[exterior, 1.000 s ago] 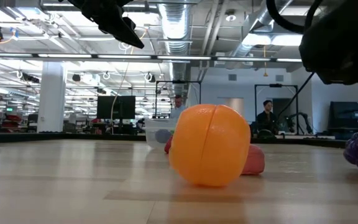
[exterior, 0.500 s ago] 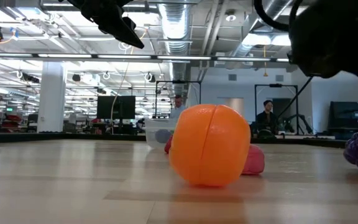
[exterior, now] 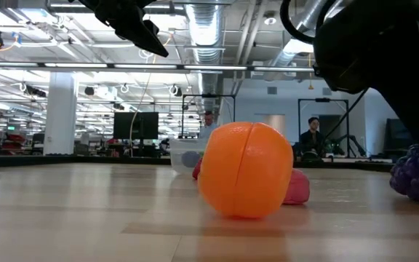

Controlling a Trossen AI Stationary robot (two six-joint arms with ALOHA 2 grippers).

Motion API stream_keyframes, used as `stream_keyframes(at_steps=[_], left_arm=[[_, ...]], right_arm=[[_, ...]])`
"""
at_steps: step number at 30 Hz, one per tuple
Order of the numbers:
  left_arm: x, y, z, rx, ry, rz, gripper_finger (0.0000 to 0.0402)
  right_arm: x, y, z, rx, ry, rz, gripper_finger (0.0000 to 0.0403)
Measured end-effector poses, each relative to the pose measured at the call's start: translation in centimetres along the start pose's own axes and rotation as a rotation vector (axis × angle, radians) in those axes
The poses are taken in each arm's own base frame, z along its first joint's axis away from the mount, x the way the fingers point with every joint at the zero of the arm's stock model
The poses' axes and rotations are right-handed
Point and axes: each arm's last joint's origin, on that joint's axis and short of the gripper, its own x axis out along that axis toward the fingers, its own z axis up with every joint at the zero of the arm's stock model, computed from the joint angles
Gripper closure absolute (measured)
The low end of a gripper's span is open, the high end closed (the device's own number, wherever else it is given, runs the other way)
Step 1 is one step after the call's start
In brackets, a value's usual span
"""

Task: Pick and placing Produce into tupperware
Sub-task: Put the violet grapes into the transparent container

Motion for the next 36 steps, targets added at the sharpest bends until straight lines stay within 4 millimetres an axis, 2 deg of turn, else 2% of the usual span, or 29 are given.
stream_keyframes(at_steps=[25,36], left_arm=[[0.0,0.0,0.0,-0.003,0.002,0.000,0.0193],[0.0,0.0,0.0,-0.021,0.003,0.000,0.0193]], right_arm=[[0.0,-0.3,0.1,-0.018,-0.001,-0.026,0.0081],[-0.3,-0.1,1.4,-0.019,-0.004,-0.012,0.0081]])
